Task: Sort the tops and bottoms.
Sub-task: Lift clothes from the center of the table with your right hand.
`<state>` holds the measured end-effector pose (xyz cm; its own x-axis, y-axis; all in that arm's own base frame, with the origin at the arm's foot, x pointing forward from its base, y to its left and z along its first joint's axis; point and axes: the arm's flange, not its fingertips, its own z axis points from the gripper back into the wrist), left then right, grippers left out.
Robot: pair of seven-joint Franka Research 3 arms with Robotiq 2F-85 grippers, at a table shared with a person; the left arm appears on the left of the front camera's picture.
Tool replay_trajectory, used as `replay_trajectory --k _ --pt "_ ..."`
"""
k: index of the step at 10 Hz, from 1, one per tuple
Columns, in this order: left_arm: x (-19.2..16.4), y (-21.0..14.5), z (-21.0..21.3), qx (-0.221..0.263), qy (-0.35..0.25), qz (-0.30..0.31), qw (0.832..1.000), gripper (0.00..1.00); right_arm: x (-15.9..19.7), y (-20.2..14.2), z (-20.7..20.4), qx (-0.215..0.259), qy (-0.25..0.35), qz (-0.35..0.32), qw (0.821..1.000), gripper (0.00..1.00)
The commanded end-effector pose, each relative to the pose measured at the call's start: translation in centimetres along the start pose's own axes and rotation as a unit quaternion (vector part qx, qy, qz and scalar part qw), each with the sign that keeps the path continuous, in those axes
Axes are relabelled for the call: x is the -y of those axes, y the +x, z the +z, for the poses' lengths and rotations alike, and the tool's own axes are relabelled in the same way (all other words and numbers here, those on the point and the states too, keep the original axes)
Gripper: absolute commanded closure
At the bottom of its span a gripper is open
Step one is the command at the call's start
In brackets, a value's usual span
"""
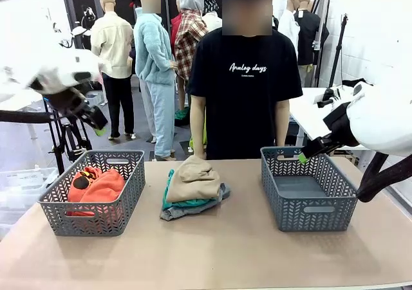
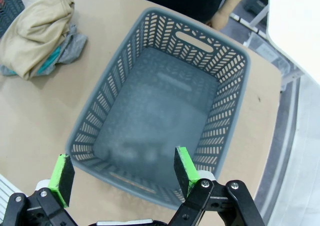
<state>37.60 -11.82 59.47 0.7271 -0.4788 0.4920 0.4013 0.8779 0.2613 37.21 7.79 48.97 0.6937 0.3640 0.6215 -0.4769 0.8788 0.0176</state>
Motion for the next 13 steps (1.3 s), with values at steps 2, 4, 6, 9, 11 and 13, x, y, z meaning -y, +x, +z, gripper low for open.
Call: replay_trajectory --k 2,4,6,9,11,13 --pt "-1.2 -5.1 3.9 0.041 -0.098 -0.056 0.993 0.04 0.0 0.0 -0.2 0.003 0.007 -0.004 1.0 0.0" --pt "-1.6 -5.7 3.8 0.032 -0.153 -0.099 0.983 0.04 0.0 0.0 -0.2 0.003 0.007 -0.004 1.0 0.0" --pt "-2.2 -5.8 3.5 0.016 -0.146 -0.112 0.983 0.04 0.0 0.0 -0.2 0.003 0.007 -0.004 1.0 0.0" --pt "-1.7 -6.3 3.4 0.023 -0.139 -0.098 0.985 0.04 -1.1 1.9 -0.2 0.002 0.0 0.032 0.999 0.0" --pt "-1.7 -6.3 3.4 0.023 -0.139 -0.098 0.985 0.04 -4.0 7.6 0.7 0.021 -0.008 0.101 0.995 0.0" --pt "-1.7 -6.3 3.4 0.023 -0.139 -0.098 0.985 0.04 -6.3 14.4 -1.1 0.004 0.055 0.153 0.987 0.0"
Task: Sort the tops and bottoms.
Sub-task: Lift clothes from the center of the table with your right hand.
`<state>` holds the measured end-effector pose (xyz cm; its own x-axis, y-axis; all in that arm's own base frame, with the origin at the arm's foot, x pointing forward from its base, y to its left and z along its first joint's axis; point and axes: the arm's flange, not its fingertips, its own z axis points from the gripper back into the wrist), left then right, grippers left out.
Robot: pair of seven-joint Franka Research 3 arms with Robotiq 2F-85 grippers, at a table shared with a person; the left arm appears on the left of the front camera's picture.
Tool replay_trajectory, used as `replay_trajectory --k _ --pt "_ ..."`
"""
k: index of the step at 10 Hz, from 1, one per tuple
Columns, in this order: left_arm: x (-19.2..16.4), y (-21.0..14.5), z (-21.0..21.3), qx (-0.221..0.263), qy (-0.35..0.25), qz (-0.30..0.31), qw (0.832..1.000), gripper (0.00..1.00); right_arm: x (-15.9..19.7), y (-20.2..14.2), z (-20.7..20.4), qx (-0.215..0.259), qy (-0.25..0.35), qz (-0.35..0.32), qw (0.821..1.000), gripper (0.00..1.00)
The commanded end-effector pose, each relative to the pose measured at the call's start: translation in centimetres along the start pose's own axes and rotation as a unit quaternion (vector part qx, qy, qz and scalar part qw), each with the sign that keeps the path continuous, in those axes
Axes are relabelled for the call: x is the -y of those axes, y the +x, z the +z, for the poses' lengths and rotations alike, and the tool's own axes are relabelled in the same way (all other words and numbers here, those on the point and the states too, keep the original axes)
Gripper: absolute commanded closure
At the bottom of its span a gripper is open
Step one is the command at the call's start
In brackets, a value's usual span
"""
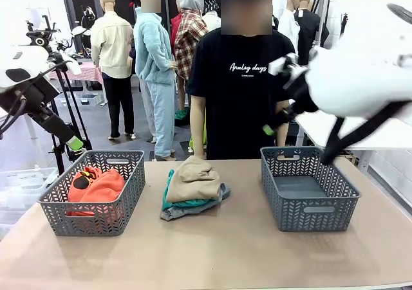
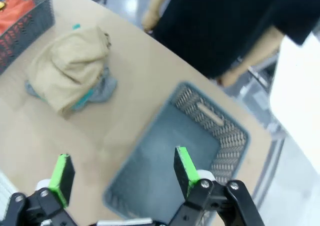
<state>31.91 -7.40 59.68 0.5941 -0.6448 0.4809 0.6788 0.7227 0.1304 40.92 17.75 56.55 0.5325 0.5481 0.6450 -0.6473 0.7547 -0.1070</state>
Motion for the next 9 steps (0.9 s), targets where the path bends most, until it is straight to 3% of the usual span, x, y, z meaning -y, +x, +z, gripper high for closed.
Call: replay_trajectory --k 1,4,7,9 --pt "0.0 -0.1 0.1 0.006 -0.003 0.006 1.0 0.04 0.8 6.1 -4.0 -0.031 0.066 0.058 0.996 0.0" --pt "0.0 -0.1 0.1 0.006 -0.003 0.006 1.0 0.04 -3.3 12.8 -14.7 -0.13 0.107 0.138 0.976 0.0" --pt "0.0 -0.1 0.1 0.006 -0.003 0.006 1.0 0.04 -5.3 13.8 -24.3 -0.209 0.076 0.165 0.961 0.0" --pt "0.0 -0.1 0.1 0.006 -0.003 0.006 1.0 0.04 -5.6 13.6 -27.5 -0.229 0.078 0.168 0.956 0.0"
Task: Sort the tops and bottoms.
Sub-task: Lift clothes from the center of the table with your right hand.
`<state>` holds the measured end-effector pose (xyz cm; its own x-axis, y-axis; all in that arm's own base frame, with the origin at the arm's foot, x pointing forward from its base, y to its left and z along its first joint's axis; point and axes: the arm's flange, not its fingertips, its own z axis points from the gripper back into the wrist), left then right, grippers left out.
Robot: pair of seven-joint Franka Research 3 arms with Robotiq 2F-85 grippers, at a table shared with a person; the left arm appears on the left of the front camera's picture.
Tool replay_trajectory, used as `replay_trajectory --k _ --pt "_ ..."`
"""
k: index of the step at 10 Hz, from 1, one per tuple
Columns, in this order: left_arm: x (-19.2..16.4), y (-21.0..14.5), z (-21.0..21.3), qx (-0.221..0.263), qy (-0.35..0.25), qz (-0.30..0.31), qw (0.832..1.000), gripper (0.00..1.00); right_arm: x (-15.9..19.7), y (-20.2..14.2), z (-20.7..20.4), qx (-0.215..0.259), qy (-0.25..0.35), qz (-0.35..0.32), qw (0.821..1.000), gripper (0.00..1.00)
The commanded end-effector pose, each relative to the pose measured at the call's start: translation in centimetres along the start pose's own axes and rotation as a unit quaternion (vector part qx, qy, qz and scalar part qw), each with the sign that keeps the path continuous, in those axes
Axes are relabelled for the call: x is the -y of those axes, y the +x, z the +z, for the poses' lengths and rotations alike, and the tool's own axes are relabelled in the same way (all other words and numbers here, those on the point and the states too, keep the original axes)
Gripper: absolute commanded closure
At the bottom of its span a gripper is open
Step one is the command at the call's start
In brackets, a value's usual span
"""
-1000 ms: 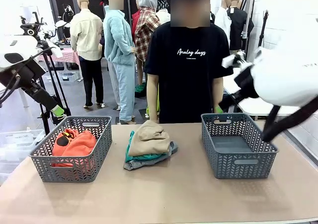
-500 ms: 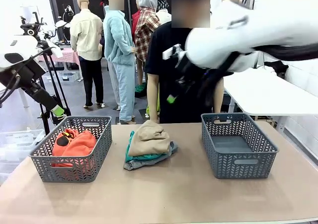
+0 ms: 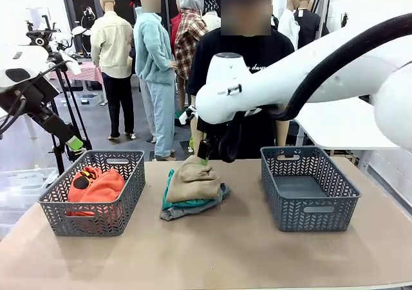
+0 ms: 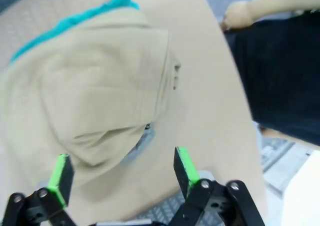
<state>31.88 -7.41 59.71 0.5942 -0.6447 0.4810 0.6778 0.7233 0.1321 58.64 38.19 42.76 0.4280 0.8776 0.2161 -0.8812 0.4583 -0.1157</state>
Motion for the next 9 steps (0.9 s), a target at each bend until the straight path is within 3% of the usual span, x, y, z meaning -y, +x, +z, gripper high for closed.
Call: replay_trajectory --k 1,4,9 --pt "0.0 -0.1 0.0 0.006 -0.004 0.006 1.0 0.04 0.1 2.2 -0.4 -0.012 0.02 -0.003 1.0 0.0" --pt "0.0 -0.1 0.0 0.006 -0.004 0.006 1.0 0.04 -1.8 2.4 -3.7 -0.028 0.067 0.005 0.997 0.0" --pt "0.0 -0.1 0.0 0.006 -0.004 0.006 1.0 0.04 -3.1 1.0 -6.7 -0.031 0.077 0.01 0.996 0.0"
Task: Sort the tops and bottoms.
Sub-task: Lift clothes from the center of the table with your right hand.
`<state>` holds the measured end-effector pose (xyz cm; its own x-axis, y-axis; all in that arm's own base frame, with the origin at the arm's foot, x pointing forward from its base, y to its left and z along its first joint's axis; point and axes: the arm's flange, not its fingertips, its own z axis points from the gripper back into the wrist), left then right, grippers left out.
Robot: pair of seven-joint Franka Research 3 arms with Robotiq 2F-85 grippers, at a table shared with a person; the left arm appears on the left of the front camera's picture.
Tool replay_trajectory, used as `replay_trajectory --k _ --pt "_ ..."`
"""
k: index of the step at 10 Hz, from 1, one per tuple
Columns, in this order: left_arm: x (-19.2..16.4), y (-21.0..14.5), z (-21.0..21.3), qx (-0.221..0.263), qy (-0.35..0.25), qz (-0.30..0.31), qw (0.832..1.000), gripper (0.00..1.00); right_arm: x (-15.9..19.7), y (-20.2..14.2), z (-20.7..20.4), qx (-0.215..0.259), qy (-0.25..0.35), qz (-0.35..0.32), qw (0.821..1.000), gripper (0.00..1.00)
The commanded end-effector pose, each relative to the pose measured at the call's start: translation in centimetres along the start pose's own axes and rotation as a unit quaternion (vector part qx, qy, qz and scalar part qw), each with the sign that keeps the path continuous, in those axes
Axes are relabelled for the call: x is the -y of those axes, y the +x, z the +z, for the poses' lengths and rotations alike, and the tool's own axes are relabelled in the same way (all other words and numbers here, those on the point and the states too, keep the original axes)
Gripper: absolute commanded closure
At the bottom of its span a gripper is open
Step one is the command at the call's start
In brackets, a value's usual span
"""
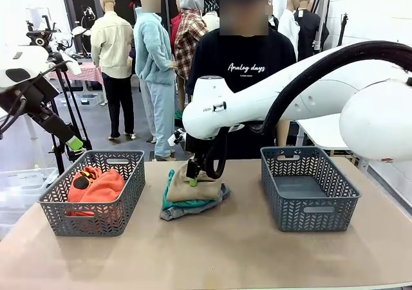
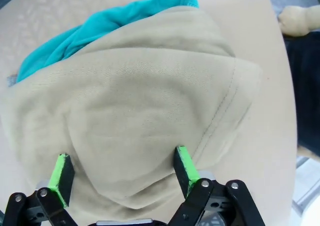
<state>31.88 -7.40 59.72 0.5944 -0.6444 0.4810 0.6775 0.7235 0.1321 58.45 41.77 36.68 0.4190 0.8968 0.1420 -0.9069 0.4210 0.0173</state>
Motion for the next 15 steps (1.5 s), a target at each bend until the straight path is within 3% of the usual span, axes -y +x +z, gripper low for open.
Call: replay_trajectory --k 1,6,11,13,15 --pt "0.0 -0.1 0.0 0.006 -0.004 0.006 1.0 0.04 -0.9 -0.7 -0.1 0.011 -0.002 0.012 1.0 0.13" --pt "0.0 -0.1 0.0 0.006 -0.004 0.006 1.0 0.04 -0.7 -0.9 1.3 0.008 -0.002 -0.005 1.0 1.0" --pt "0.0 -0.1 0.0 0.006 -0.004 0.006 1.0 0.04 -1.2 -2.2 5.7 0.035 0.026 -0.008 0.999 1.0" --pt "0.0 -0.1 0.0 0.006 -0.004 0.006 1.0 0.04 -2.6 -3.2 10.3 0.053 -0.004 -0.004 0.999 1.0" --pt "0.0 -0.1 0.0 0.006 -0.004 0.006 1.0 0.04 -4.3 -4.4 16.6 0.1 -0.052 -0.007 0.994 1.0"
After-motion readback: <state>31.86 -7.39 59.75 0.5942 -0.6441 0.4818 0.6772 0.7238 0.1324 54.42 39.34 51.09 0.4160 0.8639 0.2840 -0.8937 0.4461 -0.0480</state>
